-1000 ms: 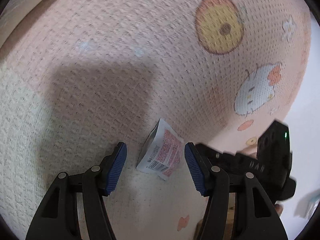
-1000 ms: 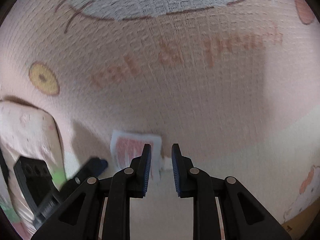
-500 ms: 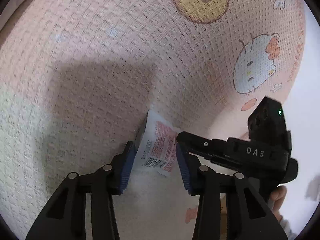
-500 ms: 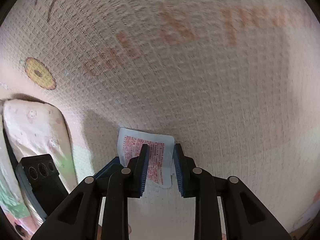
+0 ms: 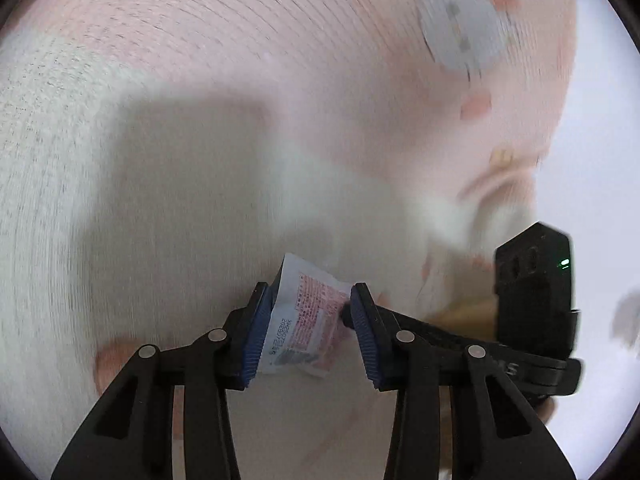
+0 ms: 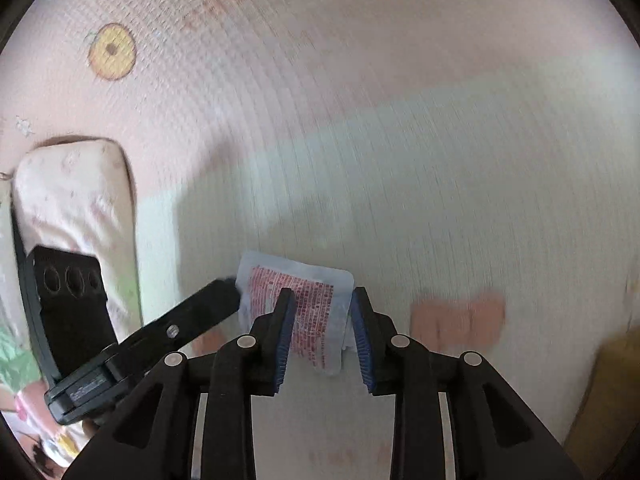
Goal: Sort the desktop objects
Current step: 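Lower both grippers to the white-and-red squeeze pouch on the mat, then close the left gripper on the pouch while the right gripper also grips it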
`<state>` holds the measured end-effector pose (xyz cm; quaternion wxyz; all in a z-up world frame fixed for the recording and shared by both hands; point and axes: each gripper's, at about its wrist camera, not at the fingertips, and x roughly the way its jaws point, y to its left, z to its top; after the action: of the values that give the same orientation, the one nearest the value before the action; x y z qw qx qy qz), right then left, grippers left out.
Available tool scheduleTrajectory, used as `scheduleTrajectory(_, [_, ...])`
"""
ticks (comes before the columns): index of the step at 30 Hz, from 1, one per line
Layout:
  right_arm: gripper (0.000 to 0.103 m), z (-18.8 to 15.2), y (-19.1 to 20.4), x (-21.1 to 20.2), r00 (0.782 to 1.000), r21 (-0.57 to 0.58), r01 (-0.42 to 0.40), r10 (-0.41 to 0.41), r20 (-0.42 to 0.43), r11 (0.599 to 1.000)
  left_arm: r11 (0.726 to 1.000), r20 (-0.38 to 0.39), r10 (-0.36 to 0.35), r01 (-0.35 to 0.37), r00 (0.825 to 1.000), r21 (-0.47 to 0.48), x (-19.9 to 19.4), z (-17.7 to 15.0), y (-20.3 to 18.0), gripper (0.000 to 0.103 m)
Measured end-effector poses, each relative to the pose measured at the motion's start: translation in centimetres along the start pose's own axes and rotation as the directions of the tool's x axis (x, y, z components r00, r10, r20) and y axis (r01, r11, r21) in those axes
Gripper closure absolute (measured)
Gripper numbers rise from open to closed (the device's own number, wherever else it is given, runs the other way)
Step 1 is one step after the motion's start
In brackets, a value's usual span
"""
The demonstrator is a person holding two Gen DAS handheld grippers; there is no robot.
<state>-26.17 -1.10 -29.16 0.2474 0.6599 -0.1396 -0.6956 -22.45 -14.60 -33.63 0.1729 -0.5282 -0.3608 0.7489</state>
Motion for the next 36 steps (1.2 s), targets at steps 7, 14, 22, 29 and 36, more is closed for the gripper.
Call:
scheduleTrajectory(7, [0.069, -7.3, -0.8, -0.7, 0.999, 0.037, 0.027, -0.028, 0.042, 0.999, 0.995, -0.077, -0.046, 0.038, 0.996, -0.095, -0.8, -5.8, 0.5, 0.059])
scheduleTrajectory(14, [0.065, -11.7, -1.8, -1.7, 0.999, 0.047, -0.008, 0.006, 0.043, 0.999, 0.999, -0.128, 0.017, -0.021, 0.992, -0.032, -0.6, -8.5, -2.1, 0.058])
scheduleTrajectory(22, [0.065, -14.5, -1.9, -4.3, 0.992, 0.029, -0.054, 0.051, 0.112, 0.998, 1.0, -0.095, -0.013, 0.013, 0.995, -0.005, -3.2, -10.0, -2.9, 0.059])
scheduleTrajectory(29, [0.065, -17.0, 0.3, -5.8, 0.988, -0.102, -0.021, 0.037, 0.153, 0.995, 0.998, -0.09, -0.032, 0.027, 0.995, -0.057, -4.8, -12.8, -2.5, 0.059])
scheduleTrajectory(36, [0.065, -21.7, 1.9, -4.8, 0.996, -0.281, 0.048, -0.026, 0.083, 0.958, 0.999, -0.143, 0.044, -0.047, 0.989, -0.019, -5.1, -15.5, -3.0, 0.059])
